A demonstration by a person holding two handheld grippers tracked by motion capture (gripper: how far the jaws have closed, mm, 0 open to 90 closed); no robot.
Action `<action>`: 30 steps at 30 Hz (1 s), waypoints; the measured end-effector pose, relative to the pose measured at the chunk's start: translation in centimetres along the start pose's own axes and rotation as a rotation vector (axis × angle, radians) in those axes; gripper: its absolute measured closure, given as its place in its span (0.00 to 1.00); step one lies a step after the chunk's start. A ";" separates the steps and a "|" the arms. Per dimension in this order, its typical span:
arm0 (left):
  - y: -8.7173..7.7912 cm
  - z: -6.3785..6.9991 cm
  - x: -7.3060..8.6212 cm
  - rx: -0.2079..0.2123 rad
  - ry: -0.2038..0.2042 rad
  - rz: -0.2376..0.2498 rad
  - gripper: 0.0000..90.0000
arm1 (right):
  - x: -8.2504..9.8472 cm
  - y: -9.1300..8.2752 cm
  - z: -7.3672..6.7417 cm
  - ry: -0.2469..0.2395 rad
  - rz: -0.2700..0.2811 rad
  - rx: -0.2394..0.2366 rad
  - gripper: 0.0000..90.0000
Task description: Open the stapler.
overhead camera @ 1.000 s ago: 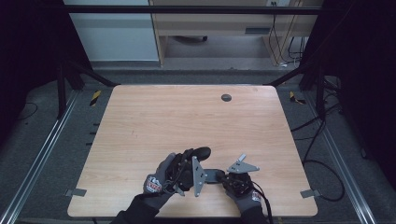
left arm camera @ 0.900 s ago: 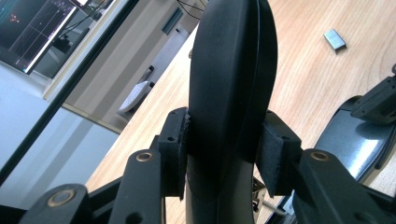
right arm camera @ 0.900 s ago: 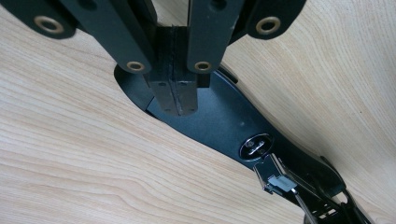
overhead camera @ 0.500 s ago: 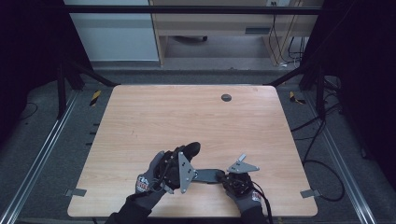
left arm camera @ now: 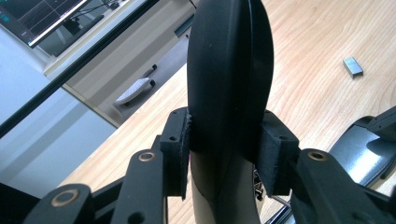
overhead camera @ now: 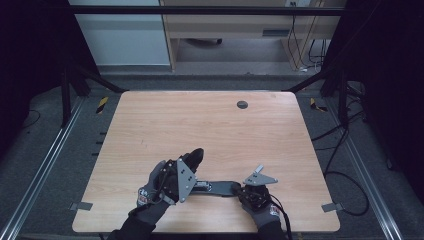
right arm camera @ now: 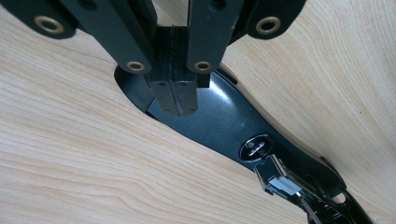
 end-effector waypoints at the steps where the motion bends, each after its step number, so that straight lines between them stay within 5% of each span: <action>1: -0.1 -0.2 0.1 0.000 -0.009 0.004 0.66 | 0.0 0.0 0.0 0.001 0.000 0.000 1.00; 23: -1.3 -2.2 1.2 0.002 -0.108 0.015 0.66 | 0.0 0.0 0.0 0.001 -0.002 0.001 1.00; 30: -2.1 -3.6 2.3 -0.006 -0.177 0.023 0.65 | 0.0 0.0 0.0 0.000 -0.002 0.001 1.00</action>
Point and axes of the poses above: each handheld gripper's, and its own axes: y roughly forward along the jaws, x roughly out of its underside, z roughly to its right, the point moved 2 cm from there along y, roughly forward along the jaws, and after that the axes turned 3 degrees about y, right-handed, at the moved point
